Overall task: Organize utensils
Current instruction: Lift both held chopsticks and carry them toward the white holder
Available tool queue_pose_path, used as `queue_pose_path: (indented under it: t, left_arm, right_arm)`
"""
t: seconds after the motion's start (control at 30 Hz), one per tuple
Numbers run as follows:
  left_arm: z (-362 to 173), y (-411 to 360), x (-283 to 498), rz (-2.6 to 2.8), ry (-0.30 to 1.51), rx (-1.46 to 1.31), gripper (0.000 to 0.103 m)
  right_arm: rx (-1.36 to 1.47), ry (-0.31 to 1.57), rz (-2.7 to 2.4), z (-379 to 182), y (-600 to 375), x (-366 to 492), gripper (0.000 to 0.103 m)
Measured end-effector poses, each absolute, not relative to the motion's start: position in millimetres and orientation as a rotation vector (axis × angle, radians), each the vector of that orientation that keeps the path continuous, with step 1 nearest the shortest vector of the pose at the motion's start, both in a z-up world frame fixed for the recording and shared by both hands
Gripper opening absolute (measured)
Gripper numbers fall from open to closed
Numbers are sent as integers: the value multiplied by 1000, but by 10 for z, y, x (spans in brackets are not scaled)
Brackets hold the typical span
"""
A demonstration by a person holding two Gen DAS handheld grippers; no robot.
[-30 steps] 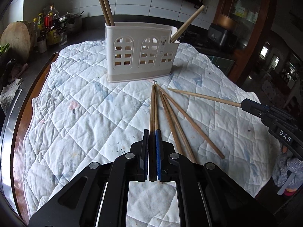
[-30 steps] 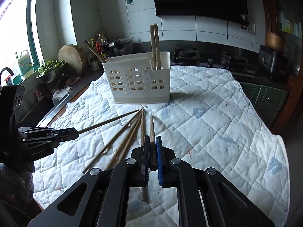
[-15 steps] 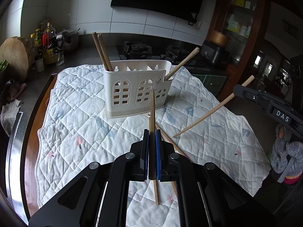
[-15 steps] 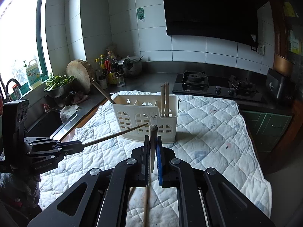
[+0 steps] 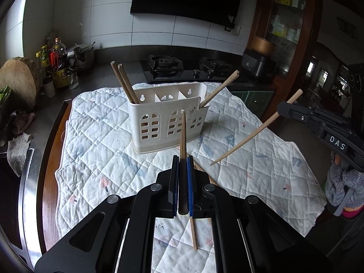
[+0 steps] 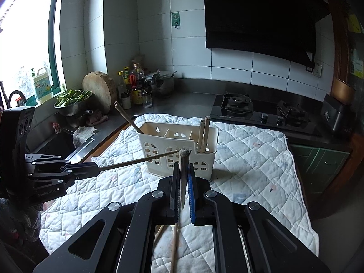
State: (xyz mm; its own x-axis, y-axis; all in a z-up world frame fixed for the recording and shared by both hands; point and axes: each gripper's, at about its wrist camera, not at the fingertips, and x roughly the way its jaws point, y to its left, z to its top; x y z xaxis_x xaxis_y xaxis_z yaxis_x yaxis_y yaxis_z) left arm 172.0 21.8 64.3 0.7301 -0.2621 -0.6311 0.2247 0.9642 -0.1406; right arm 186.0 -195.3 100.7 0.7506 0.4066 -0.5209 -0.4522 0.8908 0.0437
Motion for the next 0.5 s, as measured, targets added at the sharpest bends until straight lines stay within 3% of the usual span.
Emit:
queue_pose_path:
  t: [0.5]
  left_arm:
    - [1128, 190, 1756, -262, 618, -14, 5]
  right_arm:
    - [-102, 459, 483, 1480, -1861, 1959, 7]
